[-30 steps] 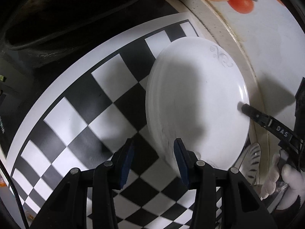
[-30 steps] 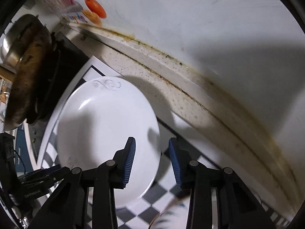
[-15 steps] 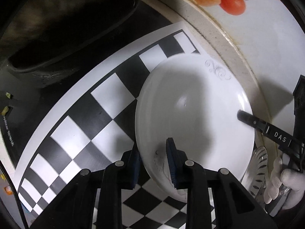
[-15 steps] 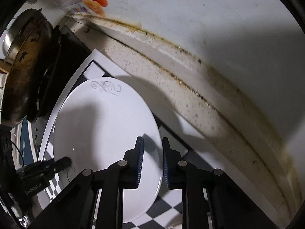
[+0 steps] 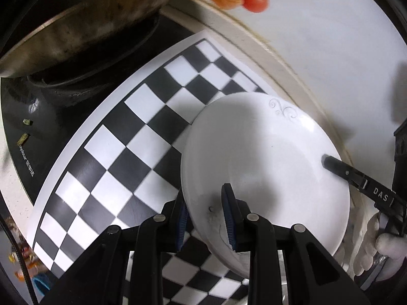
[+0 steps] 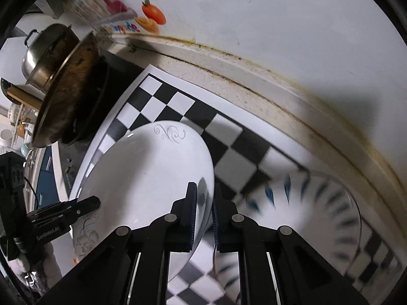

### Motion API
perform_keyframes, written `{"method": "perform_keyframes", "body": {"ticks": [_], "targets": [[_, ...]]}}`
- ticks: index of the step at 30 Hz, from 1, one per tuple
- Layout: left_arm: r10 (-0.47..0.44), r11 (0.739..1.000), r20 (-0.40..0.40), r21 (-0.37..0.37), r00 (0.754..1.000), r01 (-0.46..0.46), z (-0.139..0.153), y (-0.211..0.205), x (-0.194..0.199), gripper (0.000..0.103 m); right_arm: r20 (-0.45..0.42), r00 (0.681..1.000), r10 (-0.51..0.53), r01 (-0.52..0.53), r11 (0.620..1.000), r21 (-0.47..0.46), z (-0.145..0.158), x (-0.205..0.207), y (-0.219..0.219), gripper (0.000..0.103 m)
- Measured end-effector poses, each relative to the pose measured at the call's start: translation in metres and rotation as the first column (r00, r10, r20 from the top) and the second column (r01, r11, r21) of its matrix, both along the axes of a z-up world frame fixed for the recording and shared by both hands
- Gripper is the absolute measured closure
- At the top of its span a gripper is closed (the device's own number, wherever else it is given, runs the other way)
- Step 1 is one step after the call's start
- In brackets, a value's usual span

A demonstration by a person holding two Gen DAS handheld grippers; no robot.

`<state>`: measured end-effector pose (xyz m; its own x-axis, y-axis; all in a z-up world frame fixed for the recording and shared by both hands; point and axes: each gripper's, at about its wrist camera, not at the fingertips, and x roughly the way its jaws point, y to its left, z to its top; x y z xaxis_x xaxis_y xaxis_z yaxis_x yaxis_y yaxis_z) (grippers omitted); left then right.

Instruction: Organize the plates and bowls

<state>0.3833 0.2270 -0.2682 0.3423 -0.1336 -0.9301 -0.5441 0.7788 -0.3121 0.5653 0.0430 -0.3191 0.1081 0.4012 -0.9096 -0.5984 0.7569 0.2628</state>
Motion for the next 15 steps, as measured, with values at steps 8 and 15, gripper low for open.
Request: {"method": "perform_keyframes", "body": {"ticks": [8, 15], "targets": [[-0.216, 0.976, 0.056, 0.009, 0.975, 0.216, 0.048, -0.050, -0.031, 0.080, 0.059, 0.980, -0.192, 0.188, 0.980, 0.061, 0.056, -0.090, -0.084, 0.090], [-0.418, 0.908, 0.072, 0.032, 0.905, 0.417, 0.062, -0.098, -0.054, 0.080, 0.074, 0.927, -0.368, 0.361, 0.928, 0.088, 0.067, -0.189, -0.158, 0.090]]}}
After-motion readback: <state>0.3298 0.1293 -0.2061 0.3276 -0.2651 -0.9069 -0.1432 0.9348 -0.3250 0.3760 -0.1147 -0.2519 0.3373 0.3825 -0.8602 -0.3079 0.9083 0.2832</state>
